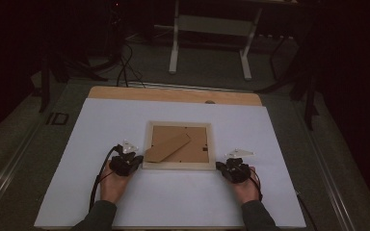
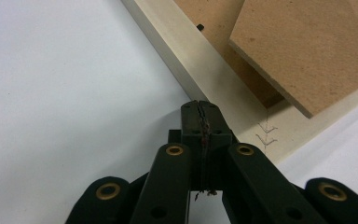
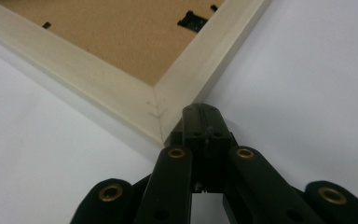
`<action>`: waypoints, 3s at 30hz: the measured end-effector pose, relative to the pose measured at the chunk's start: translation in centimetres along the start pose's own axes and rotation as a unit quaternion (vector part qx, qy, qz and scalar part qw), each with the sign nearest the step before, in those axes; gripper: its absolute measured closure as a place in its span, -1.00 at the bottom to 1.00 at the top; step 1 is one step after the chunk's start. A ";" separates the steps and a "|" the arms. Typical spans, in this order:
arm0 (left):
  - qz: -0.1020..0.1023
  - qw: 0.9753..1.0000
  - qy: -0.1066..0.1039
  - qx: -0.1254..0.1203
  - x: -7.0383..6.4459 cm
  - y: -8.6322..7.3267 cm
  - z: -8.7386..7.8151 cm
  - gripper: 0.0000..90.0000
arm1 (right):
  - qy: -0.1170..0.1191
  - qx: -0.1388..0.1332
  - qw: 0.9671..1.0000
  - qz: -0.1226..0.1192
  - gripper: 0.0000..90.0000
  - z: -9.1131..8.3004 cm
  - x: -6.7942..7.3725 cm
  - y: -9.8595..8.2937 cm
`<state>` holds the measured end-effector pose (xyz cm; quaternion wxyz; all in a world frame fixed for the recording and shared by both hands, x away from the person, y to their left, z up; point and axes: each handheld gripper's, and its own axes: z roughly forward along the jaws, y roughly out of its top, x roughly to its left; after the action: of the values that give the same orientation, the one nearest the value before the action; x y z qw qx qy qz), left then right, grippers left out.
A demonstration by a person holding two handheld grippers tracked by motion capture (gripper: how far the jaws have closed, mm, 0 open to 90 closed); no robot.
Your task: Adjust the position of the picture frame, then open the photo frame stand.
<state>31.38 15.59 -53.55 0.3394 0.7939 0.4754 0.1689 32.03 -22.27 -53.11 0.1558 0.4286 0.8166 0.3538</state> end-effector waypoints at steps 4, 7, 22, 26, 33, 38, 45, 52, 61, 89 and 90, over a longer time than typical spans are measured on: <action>-0.006 1.000 0.006 -0.005 0.2 -0.1 -0.2 0.97 | -0.006 -0.006 1.000 -0.009 1.00 0.0 0.2 0.2; -0.015 1.000 0.008 -0.012 0.7 -0.1 -0.6 0.93 | -0.007 -0.013 1.000 -0.012 0.93 -0.1 0.1 0.3; -0.042 0.998 0.005 -0.052 2.1 -0.2 -2.3 0.59 | -0.020 -0.041 0.999 -0.011 0.44 -1.0 0.1 0.7; -0.047 0.997 0.006 -0.057 2.2 -0.2 -2.5 0.56 | -0.024 -0.044 0.999 -0.009 0.37 -0.9 0.2 0.6; -0.046 0.996 -0.003 -0.072 2.2 0.1 -3.0 0.41 | -0.027 -0.048 0.998 -0.006 0.29 -1.0 0.2 0.6; -0.045 0.996 -0.004 -0.073 2.1 0.3 -3.3 0.34 | -0.027 -0.049 0.998 -0.006 0.26 -1.0 0.4 0.6; -0.044 0.997 -0.003 -0.069 1.6 0.7 -3.7 0.26 | -0.022 -0.052 0.998 0.002 0.25 -1.0 0.4 0.6; -0.035 0.997 -0.003 -0.068 1.0 1.1 -3.8 0.20 | -0.013 -0.057 0.998 0.002 0.25 -1.2 0.5 0.7; -0.031 0.997 -0.016 -0.070 0.4 1.7 -4.2 0.11 | -0.010 -0.055 0.998 0.001 0.31 -1.3 0.6 0.7; 0.013 0.994 -0.078 -0.072 -0.1 5.9 -3.1 0.13 | -0.005 -0.056 0.998 0.003 0.32 -1.4 0.6 0.6; 0.012 0.994 -0.080 -0.070 -0.1 6.0 -3.0 0.13 | -0.006 -0.056 0.998 0.003 0.31 -1.4 0.6 0.6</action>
<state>33.41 14.76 -47.24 0.4293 0.7845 0.4244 0.1422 31.29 -22.19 -51.67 0.1835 0.4234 0.7934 0.3970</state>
